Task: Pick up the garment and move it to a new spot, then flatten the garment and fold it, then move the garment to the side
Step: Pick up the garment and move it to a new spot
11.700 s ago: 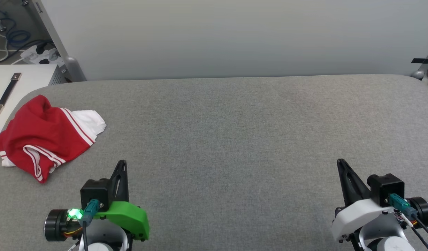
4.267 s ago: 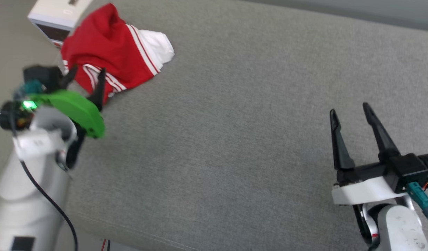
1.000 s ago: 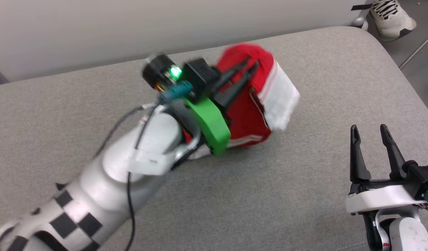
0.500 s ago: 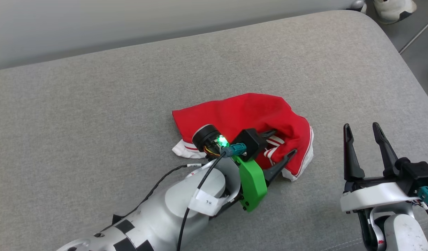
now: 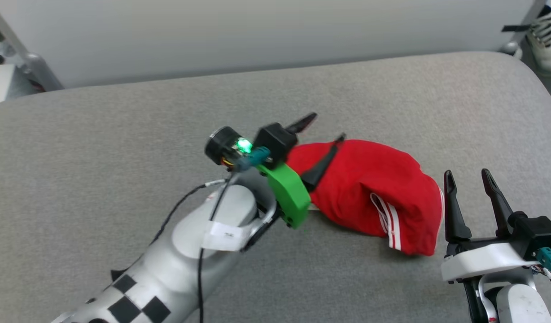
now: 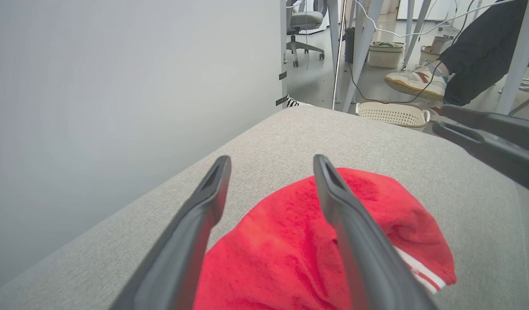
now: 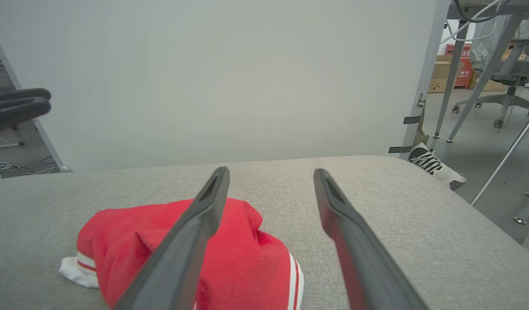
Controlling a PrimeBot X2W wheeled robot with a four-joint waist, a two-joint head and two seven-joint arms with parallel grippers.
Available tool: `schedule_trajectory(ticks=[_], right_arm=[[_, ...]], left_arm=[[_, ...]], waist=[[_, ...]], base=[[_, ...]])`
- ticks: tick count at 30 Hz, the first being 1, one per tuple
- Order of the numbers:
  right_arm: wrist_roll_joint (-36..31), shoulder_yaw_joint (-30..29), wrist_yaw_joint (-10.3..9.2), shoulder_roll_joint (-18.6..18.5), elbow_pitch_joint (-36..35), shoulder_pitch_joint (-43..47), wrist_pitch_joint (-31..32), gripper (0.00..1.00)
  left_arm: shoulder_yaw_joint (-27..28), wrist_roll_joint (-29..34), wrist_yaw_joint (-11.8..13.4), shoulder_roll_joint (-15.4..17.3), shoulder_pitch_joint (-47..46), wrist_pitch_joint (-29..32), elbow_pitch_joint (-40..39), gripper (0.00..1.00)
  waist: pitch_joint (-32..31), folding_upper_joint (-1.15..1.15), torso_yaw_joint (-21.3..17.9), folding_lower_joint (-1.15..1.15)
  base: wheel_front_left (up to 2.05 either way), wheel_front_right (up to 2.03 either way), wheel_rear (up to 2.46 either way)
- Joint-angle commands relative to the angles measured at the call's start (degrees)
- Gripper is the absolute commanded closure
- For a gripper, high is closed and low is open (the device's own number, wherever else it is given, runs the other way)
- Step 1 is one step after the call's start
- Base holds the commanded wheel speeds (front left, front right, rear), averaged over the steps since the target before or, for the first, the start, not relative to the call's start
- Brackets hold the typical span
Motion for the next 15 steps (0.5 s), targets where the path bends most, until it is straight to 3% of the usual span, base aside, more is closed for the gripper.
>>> schedule_trajectory(ticks=[1,9,15], right_arm=[[-0.4,-0.1,-0.05,-0.1,0.2,0.8,-0.5,0.0],[-0.9,-0.8,-0.05,-0.1,-0.7,3.3,-0.5,0.0],[-1.8,-1.0,-0.05,-0.1,-0.9,5.3,-0.5,0.0]], left_arm=[[2.6,0.6,1.1,1.4,2.1,-0.3,-1.7,0.0],[19.5,4.1,5.5,7.0,17.3,-0.3,-16.4,0.0],[29.9,7.9,5.9,6.3,31.2,-0.3,-25.4,0.0]], waist=[[-3.3,0.0,3.4,0.0],[-5.8,0.0,6.6,0.0],[-7.2,0.0,7.8,0.0]], base=[[0.0,0.0,0.0],[0.0,0.0,0.0],[0.0,0.0,0.0]])
